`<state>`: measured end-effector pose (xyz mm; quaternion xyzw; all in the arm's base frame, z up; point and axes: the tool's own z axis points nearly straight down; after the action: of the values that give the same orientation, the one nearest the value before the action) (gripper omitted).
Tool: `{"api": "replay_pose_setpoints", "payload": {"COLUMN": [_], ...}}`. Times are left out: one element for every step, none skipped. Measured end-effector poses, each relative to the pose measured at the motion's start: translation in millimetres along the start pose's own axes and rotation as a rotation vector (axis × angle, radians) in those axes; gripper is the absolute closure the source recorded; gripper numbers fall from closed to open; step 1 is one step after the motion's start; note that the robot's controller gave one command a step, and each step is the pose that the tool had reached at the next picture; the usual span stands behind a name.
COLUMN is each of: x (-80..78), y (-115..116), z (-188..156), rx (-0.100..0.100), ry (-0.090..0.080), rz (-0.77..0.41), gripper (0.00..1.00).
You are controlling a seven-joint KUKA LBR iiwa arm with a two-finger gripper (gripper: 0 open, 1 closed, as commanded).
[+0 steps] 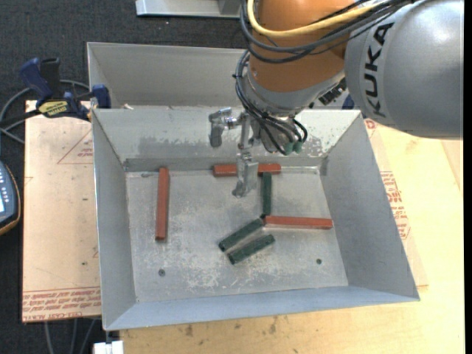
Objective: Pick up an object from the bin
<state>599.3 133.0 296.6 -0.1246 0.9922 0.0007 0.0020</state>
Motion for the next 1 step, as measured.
{"api": "replay_pose_setpoints", "payload": {"x": [32.3], "y": [-40.6], "z": [160.4], "rx": [-0.002], "ry": [0.009], "rz": [-0.388], "gripper": [0.00]}}
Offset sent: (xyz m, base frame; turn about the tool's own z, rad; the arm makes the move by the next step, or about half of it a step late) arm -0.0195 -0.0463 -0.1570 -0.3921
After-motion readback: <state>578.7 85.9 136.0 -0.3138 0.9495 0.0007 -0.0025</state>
